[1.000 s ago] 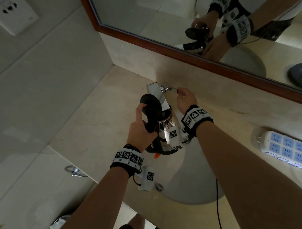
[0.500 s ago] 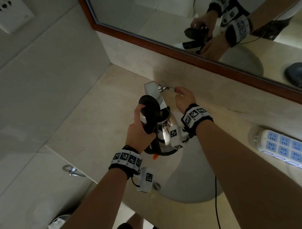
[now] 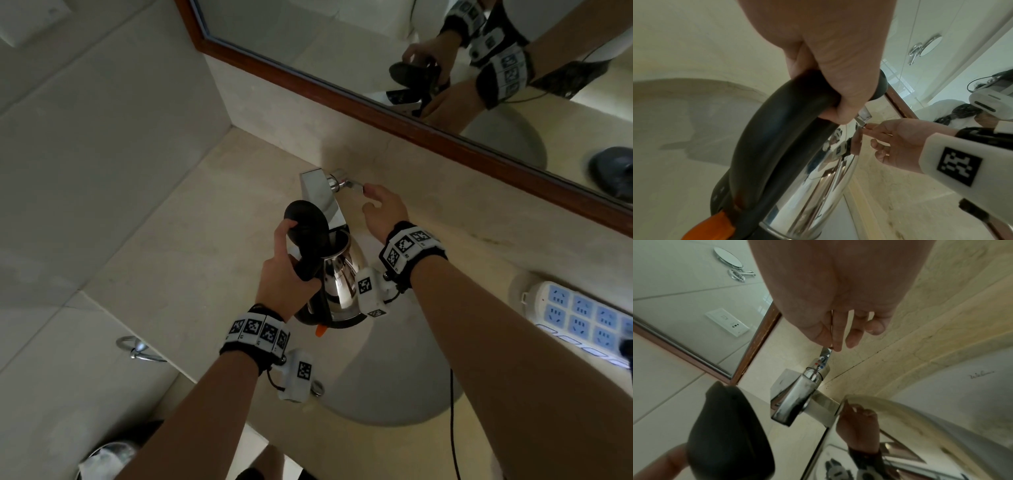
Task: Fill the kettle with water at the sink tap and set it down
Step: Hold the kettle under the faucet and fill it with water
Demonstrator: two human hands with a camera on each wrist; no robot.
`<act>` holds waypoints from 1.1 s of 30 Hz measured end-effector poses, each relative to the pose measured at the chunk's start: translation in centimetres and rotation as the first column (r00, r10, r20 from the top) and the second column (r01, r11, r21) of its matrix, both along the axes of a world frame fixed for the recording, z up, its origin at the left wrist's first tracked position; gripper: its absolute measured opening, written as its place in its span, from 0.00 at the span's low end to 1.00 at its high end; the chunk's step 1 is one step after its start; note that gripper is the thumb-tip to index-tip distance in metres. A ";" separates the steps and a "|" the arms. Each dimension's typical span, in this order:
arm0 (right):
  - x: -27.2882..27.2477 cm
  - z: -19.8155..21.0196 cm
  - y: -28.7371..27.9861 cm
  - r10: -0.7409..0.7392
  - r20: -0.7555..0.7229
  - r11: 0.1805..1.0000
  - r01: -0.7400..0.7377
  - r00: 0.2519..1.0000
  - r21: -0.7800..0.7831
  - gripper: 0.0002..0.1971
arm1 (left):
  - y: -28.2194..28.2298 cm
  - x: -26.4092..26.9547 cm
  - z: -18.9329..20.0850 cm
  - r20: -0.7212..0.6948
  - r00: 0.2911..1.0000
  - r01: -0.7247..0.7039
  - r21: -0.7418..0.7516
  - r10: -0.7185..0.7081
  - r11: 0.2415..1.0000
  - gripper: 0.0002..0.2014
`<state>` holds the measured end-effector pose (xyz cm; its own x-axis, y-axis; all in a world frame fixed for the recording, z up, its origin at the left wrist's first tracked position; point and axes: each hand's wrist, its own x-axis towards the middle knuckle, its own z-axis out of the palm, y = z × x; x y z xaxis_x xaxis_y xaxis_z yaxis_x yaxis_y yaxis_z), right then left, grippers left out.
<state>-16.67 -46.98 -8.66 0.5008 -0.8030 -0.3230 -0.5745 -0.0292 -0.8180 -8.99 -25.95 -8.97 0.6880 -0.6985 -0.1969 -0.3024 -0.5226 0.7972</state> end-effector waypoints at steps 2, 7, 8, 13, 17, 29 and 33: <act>0.0 0.1 0.0 -0.006 0.003 1.000 0.006 1.000 0.014 0.25 | 0.0 -0.3 0.1 0.007 1.000 -0.004 -0.006 0.004 1.000 0.52; 0.2 0.4 0.4 -0.058 0.048 0.996 0.054 0.997 0.077 0.25 | -0.2 -0.6 0.4 0.020 1.000 -0.010 -0.014 0.010 1.000 0.52; 0.2 0.4 0.4 -0.061 0.047 0.995 0.057 0.997 0.080 0.25 | -0.3 -0.6 0.4 0.023 1.000 -0.015 -0.012 0.015 1.000 0.52; 0.1 0.2 0.4 -0.050 0.043 0.997 0.048 0.998 0.055 0.25 | -0.4 -0.7 0.5 0.007 0.999 -0.043 -0.024 0.043 0.999 0.52; 0.0 0.1 0.2 -0.042 0.033 0.998 0.040 0.999 0.050 0.25 | -0.1 -0.8 0.4 0.011 0.998 -0.061 -0.034 0.062 0.998 0.52; -0.2 -0.2 0.1 -0.007 0.028 1.000 0.008 1.000 -0.027 0.24 | 0.3 -0.7 0.7 0.036 0.998 -0.051 -0.033 0.052 0.998 0.51; -0.2 -0.5 -0.7 0.009 -0.029 0.993 -0.012 1.000 -0.118 0.21 | 0.3 -0.7 0.7 0.030 0.998 -0.058 -0.038 0.059 0.998 0.51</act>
